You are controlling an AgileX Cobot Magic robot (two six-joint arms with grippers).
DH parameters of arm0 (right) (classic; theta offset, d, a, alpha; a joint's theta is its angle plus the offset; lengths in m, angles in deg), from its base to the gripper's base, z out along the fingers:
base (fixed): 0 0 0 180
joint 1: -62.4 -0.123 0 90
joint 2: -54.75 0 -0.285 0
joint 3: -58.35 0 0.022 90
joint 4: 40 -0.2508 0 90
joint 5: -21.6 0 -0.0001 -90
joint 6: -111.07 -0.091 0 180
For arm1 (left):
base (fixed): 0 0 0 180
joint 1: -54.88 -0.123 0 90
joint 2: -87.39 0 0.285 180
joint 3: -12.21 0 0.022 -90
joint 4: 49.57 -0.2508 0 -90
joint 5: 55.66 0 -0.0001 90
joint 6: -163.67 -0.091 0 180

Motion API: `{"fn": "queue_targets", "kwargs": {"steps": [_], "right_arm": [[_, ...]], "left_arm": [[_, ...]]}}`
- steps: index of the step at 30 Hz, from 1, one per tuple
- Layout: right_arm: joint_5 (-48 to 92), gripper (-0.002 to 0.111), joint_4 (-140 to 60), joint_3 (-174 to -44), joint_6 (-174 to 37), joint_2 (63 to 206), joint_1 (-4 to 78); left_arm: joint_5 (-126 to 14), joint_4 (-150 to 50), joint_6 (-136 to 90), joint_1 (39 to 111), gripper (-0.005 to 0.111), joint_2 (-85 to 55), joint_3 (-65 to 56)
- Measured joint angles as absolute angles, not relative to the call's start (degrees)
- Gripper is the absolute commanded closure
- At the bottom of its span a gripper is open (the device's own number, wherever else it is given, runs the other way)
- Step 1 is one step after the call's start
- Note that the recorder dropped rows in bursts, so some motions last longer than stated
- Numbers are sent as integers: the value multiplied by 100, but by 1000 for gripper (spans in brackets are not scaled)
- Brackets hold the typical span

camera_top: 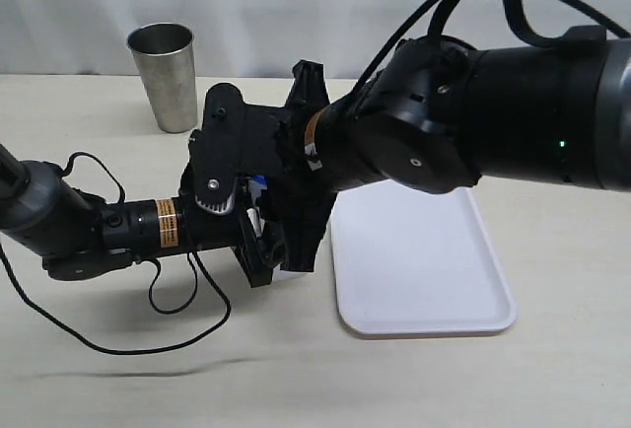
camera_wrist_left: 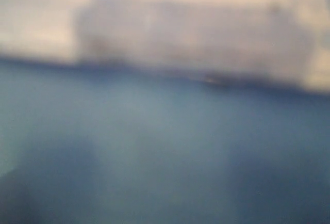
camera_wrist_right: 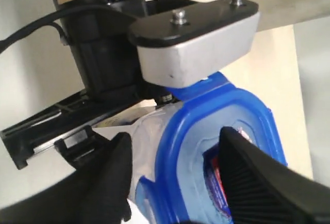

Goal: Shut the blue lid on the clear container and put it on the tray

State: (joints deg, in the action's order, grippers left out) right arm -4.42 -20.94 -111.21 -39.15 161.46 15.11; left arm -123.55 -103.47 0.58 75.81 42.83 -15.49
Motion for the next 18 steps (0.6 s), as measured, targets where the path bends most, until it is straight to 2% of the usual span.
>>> {"fn": "queue_targets", "kwargs": {"steps": [5,11,18], "right_arm": [[-869,59,-3112,-11365,-3700,16107,1712],[-1618,59,-5236,-11712,-2755,15997,2294],[-2644,59,-6695,-11940,-2616,15910,2920]], "left_arm": [[-12377,-10454,58,7613,107,4283,-1549],[-12420,-10571,58,7627,107,4283,-1549],[-12459,-10660,37,7639,107,4283,-1549]]}}
